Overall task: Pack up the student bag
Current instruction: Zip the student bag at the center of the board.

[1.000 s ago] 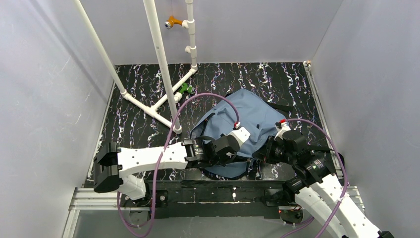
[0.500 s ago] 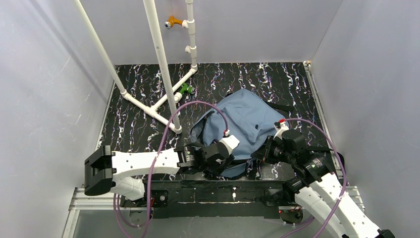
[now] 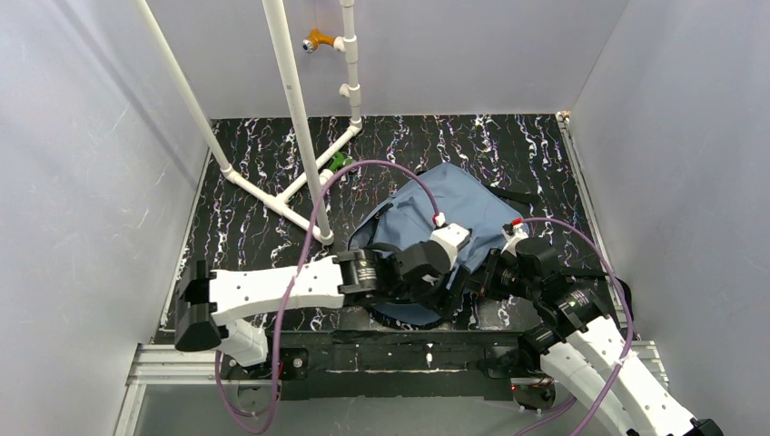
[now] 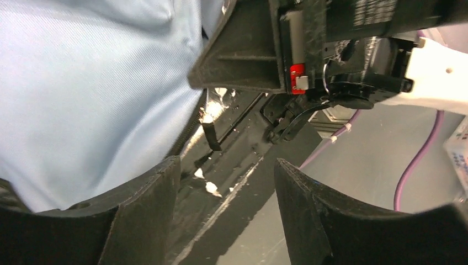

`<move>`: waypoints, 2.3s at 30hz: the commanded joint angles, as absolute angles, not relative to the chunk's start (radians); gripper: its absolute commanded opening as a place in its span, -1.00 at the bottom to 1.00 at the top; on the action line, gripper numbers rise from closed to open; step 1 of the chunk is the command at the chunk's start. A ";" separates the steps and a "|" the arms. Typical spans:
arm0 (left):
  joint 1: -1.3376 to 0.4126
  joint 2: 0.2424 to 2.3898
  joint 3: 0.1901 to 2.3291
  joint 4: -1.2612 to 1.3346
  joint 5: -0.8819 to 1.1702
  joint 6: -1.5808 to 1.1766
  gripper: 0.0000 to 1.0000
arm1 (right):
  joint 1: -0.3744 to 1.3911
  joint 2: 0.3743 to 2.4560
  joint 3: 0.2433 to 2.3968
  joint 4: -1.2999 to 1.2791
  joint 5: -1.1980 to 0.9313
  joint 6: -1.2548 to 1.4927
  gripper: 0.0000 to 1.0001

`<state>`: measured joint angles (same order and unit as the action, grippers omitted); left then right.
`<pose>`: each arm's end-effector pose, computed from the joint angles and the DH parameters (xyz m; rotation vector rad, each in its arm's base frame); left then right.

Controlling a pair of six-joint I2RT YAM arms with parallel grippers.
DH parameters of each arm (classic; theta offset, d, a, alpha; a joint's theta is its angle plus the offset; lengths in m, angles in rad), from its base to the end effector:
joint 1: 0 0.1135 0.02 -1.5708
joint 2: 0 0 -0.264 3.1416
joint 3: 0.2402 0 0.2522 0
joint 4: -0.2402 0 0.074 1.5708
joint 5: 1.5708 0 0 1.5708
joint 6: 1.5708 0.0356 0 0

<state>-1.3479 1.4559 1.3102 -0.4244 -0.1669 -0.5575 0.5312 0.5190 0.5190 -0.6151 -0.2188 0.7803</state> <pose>0.0793 -0.3231 0.3407 0.7814 2.1439 -0.9053 0.1035 0.0698 0.2417 0.1586 2.3377 0.9424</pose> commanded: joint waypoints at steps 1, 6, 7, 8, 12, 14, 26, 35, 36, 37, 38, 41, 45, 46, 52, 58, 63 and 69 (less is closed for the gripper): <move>-1.405 1.539 1.343 -0.494 -0.287 -0.813 0.23 | 0.535 0.507 0.566 -0.587 -0.219 0.837 -0.97; -1.434 1.619 1.398 -0.556 -0.377 -0.874 0.19 | 0.535 0.503 0.544 -0.526 -0.208 0.962 -0.97; -1.436 1.631 1.398 -0.560 -0.396 -0.887 0.16 | 0.535 0.509 0.545 -0.510 -0.206 0.972 -0.97; -1.436 1.643 1.399 -0.561 -0.410 -0.895 0.13 | 0.535 0.517 0.548 -0.502 -0.203 0.975 -0.97; -1.435 1.722 1.462 -0.622 -0.468 -0.902 -0.07 | 0.535 0.539 0.571 -0.491 -0.189 0.967 -0.97; -1.435 1.745 1.491 -0.641 -0.518 -0.891 -0.17 | 0.535 0.541 0.579 -0.491 -0.189 0.958 -0.97; -1.436 1.806 1.552 -0.761 -0.656 -0.885 -0.74 | 0.535 0.527 0.586 -0.529 -0.154 0.936 -0.97; -1.435 1.541 1.296 -0.802 -0.726 -0.922 -1.00 | 0.535 0.566 0.660 -0.715 0.203 0.788 -0.97; -1.434 1.493 1.248 -0.816 -0.732 -0.943 -1.00 | 0.535 0.583 0.673 -0.734 0.247 0.770 -0.97; -1.432 1.447 1.201 -0.823 -0.734 -0.951 -1.00 | 0.535 0.595 0.686 -0.746 0.291 0.755 -0.97; -1.429 1.404 1.157 -0.830 -0.732 -0.959 -1.00 | 0.535 0.603 0.698 -0.751 0.325 0.740 -0.97; -1.420 1.299 1.043 -0.794 -0.701 -0.913 -1.00 | 0.535 0.626 0.736 -0.743 0.398 0.680 -0.97; -1.419 1.223 0.974 -0.546 -0.562 -0.720 -1.00 | 0.535 0.713 0.777 -0.744 0.411 0.659 -0.97; -1.417 1.219 0.971 -0.486 -0.522 -0.685 -1.00 | 0.535 0.729 0.794 -0.756 0.412 0.658 -0.97; -1.406 1.304 1.038 -0.174 -0.221 -0.550 -1.00 | 0.535 0.678 0.896 -0.790 0.184 0.527 0.37; -1.405 1.481 1.183 -0.044 -0.041 -0.504 -1.00 | 0.535 0.679 0.992 -0.997 0.022 0.575 0.64; -1.396 1.559 1.236 -0.051 -0.036 -0.487 -1.00 | 0.535 0.607 0.936 -1.143 0.142 0.750 0.73; -1.375 1.576 1.222 -0.070 -0.025 -0.538 -1.00 | 0.535 0.606 0.936 -1.214 0.250 0.758 0.74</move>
